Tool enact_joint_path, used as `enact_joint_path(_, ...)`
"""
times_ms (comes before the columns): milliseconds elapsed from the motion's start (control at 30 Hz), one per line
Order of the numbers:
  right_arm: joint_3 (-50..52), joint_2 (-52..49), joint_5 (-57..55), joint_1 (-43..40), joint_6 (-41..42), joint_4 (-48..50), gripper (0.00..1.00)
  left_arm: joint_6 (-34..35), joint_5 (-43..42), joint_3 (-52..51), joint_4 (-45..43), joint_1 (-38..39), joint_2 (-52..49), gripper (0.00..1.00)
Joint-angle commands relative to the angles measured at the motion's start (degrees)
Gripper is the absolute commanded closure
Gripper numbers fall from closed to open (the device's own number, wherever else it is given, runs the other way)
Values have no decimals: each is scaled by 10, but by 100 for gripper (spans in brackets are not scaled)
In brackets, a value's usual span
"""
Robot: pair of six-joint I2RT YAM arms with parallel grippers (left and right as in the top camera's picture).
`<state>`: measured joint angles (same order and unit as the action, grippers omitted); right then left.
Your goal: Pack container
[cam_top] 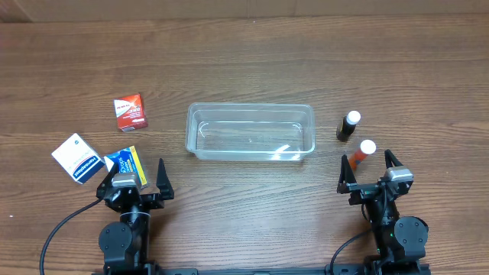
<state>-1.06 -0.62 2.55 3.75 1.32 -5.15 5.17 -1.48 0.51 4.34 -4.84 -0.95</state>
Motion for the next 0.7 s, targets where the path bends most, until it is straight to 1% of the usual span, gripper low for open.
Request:
enact_joint_path(0,1,5,-21,0,34,2,0,73,3,-2,1,4,7,0)
enact_joint_path(133,-30,-3,-27,0,34,-4,0,77,-7,14,4,4,7,0)
enact_joint_path(200,-53,-26,-27,0,41,-9,0,77,-10,42,29,4,5,0)
enact_joint_path(300,-108,-95,-29,0,49,-12,0,77,-9,107,81,4,-21,0)
enact_joint_path(367,-157,-161,-29,0,49,-13,0,77,-12,149,92,4,-55,0)
enact_joint_path(467,-272,-284,-29,0,49,-50,0,78,-28,223,99,4,-128,0)
enact_joint_path(500,-354,-358,-29,0,49,-100,0,77,-27,280,135,4,-182,0)
enact_joint_path(667,-611,-559,-29,0,49,-284,0,72,-26,466,289,4,-338,0)
